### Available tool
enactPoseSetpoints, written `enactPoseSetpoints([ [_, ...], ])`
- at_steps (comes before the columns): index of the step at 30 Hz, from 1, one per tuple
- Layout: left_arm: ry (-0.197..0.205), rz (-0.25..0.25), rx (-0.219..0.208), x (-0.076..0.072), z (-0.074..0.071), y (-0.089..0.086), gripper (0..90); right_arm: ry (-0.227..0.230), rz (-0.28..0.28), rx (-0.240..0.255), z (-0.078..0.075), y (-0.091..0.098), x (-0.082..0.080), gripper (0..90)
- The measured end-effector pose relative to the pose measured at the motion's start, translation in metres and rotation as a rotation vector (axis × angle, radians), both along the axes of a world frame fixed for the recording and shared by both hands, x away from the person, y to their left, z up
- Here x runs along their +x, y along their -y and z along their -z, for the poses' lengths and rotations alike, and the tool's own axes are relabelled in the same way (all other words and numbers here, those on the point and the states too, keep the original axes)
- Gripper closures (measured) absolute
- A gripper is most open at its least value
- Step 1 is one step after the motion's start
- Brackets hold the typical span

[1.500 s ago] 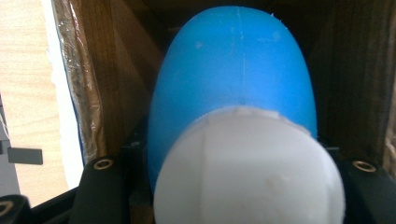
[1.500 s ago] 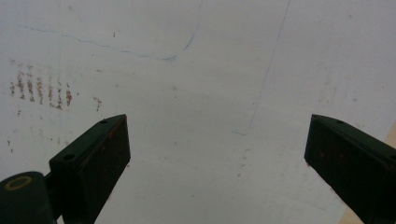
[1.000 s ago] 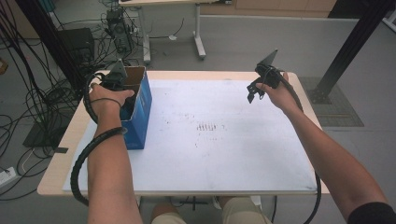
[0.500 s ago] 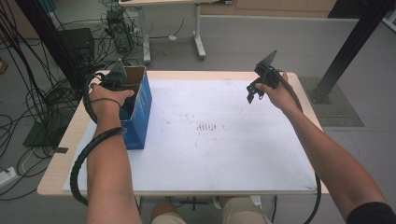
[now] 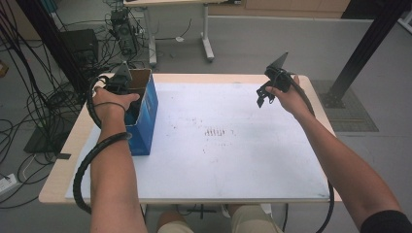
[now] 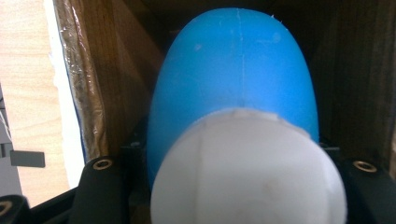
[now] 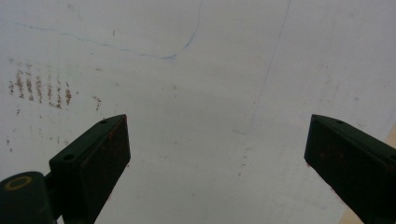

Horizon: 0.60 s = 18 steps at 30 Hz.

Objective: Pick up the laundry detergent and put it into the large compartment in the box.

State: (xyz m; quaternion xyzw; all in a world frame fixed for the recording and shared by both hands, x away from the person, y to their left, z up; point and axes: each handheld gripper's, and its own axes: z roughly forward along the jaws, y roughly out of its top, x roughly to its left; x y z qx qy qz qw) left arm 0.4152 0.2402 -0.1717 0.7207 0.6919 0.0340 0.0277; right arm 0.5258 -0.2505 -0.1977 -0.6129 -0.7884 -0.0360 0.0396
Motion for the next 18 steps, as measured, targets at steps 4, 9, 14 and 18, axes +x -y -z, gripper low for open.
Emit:
enactPoseSetpoints([
  [4, 0.000, 0.001, 0.003, 0.0005, -0.0001, 0.0013, 37.7, 0.001, -0.001, 0.000, 0.0000, -0.0002, -0.0002, 7.1],
  [9, -0.004, 0.003, 0.005, 0.0014, -0.0002, 0.0010, 37.7, 0.003, 0.000, 0.001, 0.0007, -0.0001, -0.0003, 7.1],
  [14, -0.005, 0.008, 0.007, 0.0017, -0.0001, 0.0009, 37.7, 0.001, -0.002, -0.001, 0.0009, -0.0011, 0.0000, 7.1],
  [18, -0.005, 0.009, 0.008, 0.0018, 0.0000, 0.0009, 37.7, 0.000, 0.000, -0.003, 0.0010, -0.0013, 0.0002, 7.1],
])
